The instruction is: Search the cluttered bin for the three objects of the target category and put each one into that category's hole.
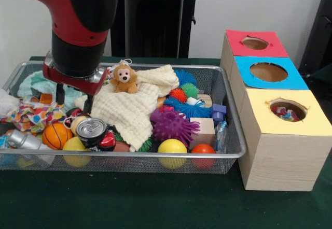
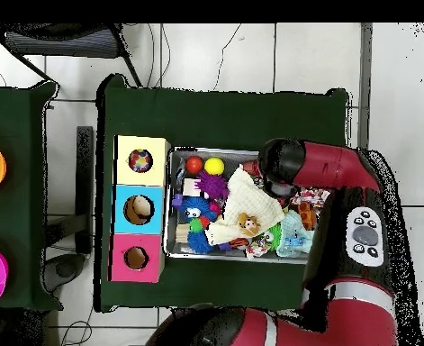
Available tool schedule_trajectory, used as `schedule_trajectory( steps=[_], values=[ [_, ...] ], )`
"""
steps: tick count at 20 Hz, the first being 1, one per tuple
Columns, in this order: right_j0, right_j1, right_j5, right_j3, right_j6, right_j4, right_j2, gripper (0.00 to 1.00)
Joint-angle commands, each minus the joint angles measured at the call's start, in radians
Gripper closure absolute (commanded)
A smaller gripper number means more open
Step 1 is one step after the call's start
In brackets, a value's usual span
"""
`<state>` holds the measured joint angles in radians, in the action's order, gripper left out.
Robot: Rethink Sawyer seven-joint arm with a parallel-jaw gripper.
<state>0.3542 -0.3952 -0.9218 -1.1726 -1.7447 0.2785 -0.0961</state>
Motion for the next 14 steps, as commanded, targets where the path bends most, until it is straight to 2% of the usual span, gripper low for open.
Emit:
schedule_trajectory(
  steps=[1,3,10,11,14],
  values=[
    [0.004,0.007,-0.066,0.009,-0.021,0.057,-0.023,0.0],
    [0.001,0.001,-0.053,0.002,-0.034,0.055,-0.03,0.0],
    [0.021,-0.015,0.093,-0.078,-0.096,0.013,-0.022,0.0],
    [0.025,-0.02,0.141,-0.097,-0.119,0.011,-0.021,0.0],
    [0.023,-0.018,0.156,-0.102,-0.135,0.006,-0.026,0.0]
  ],
)
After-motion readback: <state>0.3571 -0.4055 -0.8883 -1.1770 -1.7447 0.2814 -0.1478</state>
